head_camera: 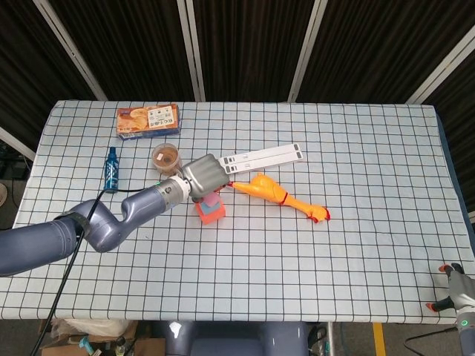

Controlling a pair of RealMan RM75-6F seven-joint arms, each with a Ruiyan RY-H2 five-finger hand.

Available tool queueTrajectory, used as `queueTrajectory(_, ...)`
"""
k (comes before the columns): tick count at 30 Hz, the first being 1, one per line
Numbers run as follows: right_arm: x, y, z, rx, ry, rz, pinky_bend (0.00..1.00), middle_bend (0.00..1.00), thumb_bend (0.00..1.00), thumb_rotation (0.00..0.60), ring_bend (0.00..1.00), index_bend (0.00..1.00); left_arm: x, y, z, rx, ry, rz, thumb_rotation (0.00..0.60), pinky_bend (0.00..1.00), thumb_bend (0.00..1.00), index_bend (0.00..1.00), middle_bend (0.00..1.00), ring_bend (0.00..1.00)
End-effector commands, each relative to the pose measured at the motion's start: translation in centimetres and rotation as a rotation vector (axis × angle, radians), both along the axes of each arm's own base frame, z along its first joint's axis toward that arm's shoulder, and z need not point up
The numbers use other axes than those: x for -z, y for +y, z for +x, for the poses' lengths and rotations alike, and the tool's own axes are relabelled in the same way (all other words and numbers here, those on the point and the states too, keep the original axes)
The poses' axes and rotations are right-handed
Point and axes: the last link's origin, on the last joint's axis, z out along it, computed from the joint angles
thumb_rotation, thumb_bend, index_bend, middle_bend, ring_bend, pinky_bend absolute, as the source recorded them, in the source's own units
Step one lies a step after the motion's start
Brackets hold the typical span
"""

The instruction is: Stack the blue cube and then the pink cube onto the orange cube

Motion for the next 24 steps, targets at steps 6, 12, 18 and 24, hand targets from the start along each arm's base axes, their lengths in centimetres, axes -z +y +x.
queueTrajectory(6,-0.1,0.0,-0.2,0.014,0.006,-0.002,0.26,0.08,0.12,0.6,0.24,0.21,-0.7,0.3,0.4,-0.025,0.018,-0.019,0.6,0.92,0.34,0.75,0.76,0.77)
queueTrajectory(12,-0.1,0.1,-0.3,0.017,0.008,-0.001,0.26,0.08,0.12,0.6,0.24,0.21,-0.9,0.6,0.3,-0.032,0.036,-0.02,0.6,0.92,0.34,0.75,0.76,0.77)
queueTrajectory(18,0.0,0.1,-0.3,0.02,0.008,0.0,0.26,0.08,0.12,0.6,0.24,0.21,-0.3,0.7,0.2,-0.041,0.043,-0.031,0.6,0.92,0.34,0.75,0.76,0.77)
queueTrajectory(24,0.0,0.1,-0.4,0.026,0.011,0.003,0.26,0.08,0.12,0.6,0.24,0.21,0.1,0.7,0.6,-0.038,0.041,-0.039,0.6,0.92,0.34,0.75,0.76,0.77)
